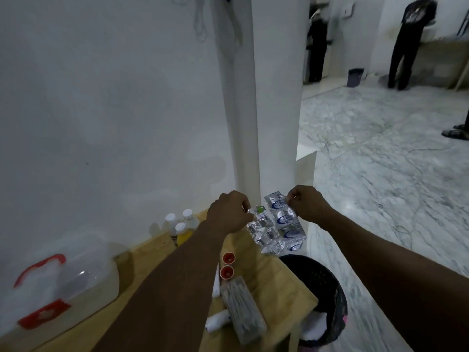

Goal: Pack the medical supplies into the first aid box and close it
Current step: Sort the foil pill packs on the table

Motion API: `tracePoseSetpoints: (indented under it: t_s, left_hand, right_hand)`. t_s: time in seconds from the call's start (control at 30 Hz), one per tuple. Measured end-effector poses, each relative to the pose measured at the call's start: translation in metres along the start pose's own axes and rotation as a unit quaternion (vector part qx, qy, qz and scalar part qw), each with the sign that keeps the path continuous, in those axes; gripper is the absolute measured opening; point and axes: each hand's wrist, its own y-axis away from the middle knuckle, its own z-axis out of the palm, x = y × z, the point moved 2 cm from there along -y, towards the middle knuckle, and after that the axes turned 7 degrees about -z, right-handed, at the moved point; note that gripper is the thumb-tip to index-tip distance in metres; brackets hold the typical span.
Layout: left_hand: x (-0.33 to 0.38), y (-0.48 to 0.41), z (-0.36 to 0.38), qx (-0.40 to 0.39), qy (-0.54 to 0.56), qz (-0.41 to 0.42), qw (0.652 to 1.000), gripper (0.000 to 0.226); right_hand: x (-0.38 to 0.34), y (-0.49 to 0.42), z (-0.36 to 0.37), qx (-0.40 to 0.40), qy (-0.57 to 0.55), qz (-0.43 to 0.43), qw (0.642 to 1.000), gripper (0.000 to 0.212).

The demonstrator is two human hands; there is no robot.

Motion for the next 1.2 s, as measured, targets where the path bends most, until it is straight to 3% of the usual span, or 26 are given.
tracePoseSetpoints:
  t_s: [0.27,0.67,0.9,1.2]
  left_hand:
    - [0.032,0.079,0.021,0.09,-0.004,0.022,0.996,0.022]
    - [0.102,0.097,0.07,0.096,-0.06,0.059,0.992,0.016]
    - [0.104,0.027,0.137,0.022,-0.125,0.053,0.99,0.017]
    - [0.079,-0.066,0.233,-0.118,-0.257,0.074,0.956,0.025]
  right_hand:
    - [0.015,0.082,-0.021,0.067,-0.019,-0.054,0.996,0.018]
    - [0.065,0.127,-0.071,0.111,-0.059,0.0,0.992,0.01]
    - [0.143,0.091,-0.05,0.11,-0.035,0.064,0.991,0.004]
    - [0.252,0.043,0.021,0.006,-0.002,0.137,0.991,0.015]
